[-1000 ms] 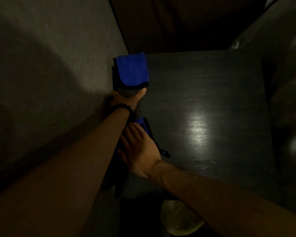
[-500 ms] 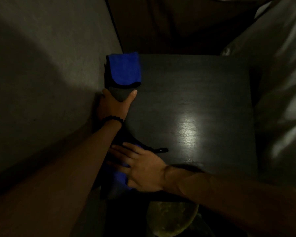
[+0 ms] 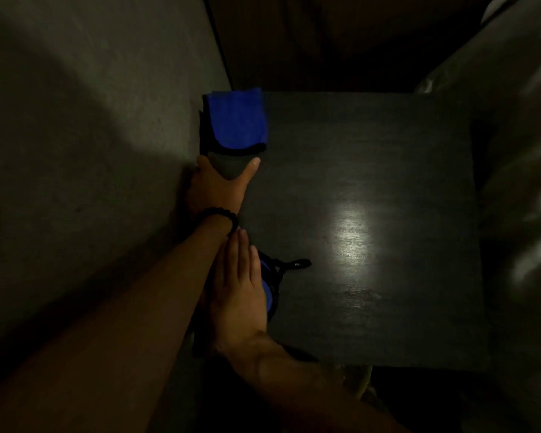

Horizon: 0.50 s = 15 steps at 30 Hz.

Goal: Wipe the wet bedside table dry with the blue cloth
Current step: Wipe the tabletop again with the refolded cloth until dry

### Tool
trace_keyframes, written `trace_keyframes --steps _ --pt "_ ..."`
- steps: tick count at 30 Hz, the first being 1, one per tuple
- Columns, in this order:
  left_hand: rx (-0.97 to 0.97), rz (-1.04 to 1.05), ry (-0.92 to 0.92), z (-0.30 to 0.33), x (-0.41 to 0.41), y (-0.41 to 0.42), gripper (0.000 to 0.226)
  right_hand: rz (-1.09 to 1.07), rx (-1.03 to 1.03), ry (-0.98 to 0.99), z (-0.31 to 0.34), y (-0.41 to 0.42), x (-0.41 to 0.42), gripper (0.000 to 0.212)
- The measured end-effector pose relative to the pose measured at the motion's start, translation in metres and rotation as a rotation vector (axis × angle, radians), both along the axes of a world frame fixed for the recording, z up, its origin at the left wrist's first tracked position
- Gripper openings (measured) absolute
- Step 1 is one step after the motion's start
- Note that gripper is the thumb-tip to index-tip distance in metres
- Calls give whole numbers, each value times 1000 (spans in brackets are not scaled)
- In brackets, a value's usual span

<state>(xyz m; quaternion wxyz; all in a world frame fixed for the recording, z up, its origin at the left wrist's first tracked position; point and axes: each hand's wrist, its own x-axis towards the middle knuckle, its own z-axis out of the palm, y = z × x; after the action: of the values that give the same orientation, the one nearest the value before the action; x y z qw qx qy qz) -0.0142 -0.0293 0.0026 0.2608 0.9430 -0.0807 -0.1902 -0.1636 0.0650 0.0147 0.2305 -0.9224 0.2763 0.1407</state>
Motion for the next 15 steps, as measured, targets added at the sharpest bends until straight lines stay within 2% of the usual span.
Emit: trace_keyframes --steps 1,3,5,7,15 --pt "-21 -3 -4 1 0 1 100 48 27 -44 1 -7 -5 73" --pt "-33 -20 -8 1 0 2 100 132 -47 -98 2 -19 -17 71" --pt "-10 -27 -11 0 1 2 102 226 -141 -101 1 -28 -29 70" --pt "19 -20 -14 0 1 2 104 309 -151 -109 -1 -39 -38 70" --pt "61 1 -58 1 0 1 110 358 -153 -149 -12 -69 -67 75"
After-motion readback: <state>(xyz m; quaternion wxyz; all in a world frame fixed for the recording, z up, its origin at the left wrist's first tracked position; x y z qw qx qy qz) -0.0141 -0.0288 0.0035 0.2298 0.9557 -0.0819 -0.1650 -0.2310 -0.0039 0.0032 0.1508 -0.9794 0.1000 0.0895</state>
